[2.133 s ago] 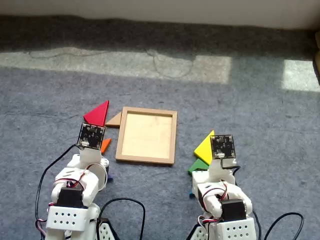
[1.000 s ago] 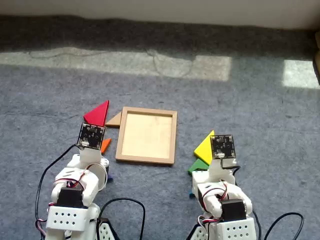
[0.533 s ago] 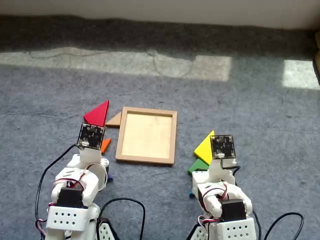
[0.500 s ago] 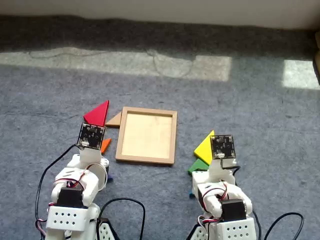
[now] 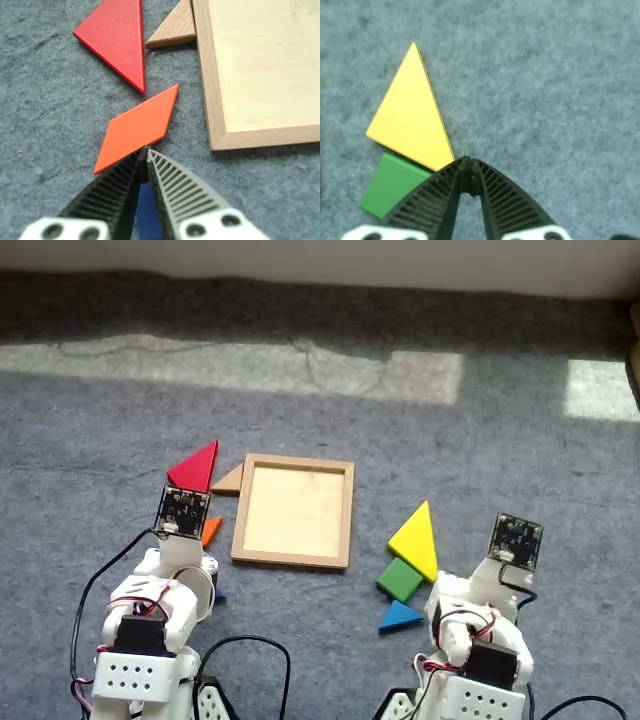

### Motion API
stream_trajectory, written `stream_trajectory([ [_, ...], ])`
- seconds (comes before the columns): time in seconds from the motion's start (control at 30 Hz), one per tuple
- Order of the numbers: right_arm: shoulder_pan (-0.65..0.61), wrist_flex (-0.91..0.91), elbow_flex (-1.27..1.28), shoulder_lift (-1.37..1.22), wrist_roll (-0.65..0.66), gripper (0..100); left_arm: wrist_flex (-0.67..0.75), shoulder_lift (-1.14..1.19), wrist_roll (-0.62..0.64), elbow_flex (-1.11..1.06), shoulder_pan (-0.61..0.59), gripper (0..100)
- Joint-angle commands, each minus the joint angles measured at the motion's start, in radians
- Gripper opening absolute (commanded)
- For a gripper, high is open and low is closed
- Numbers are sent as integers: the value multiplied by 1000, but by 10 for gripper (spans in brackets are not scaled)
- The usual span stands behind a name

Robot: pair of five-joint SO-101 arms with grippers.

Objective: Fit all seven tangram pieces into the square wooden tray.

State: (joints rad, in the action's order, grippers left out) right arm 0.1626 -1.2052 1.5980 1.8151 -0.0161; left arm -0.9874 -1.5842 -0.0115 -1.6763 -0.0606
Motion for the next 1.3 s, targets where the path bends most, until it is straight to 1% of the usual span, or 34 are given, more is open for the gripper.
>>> stream_trajectory([
  [0.0,18,56,-110,-12,21,11,-6,-8,6,-27,-10,7],
  [0.1,-16,42,-147,-13,212,48,-6,-8,6,-27,-10,7],
  [0.13,-31,27,-159,-13,250,59,-6,-8,6,-27,-10,7],
  [0.37,-143,-38,-360,-18,245,63,-6,-8,6,-27,-10,7],
  [0.43,-193,-35,-384,-53,247,90,-6,-8,6,-27,-10,7],
  [0.47,-214,-36,-392,-91,244,123,-6,-8,6,-27,-10,7],
  [0.57,-266,-33,-398,-266,241,231,-6,-8,6,-27,-10,7],
  [0.63,-297,-18,-430,-395,216,257,-6,-8,6,-27,-10,7],
  [0.73,-329,-8,-503,-579,155,257,-6,-8,6,-27,-10,7],
  [0.97,-455,-7,-682,-951,28,259,-6,-8,6,-27,-10,7],
  [1.07,-481,47,-719,-1092,17,259,-6,-8,6,-27,-10,7],
  [1.27,-476,165,-734,-1319,23,260,-6,-8,6,-27,-10,7],
])
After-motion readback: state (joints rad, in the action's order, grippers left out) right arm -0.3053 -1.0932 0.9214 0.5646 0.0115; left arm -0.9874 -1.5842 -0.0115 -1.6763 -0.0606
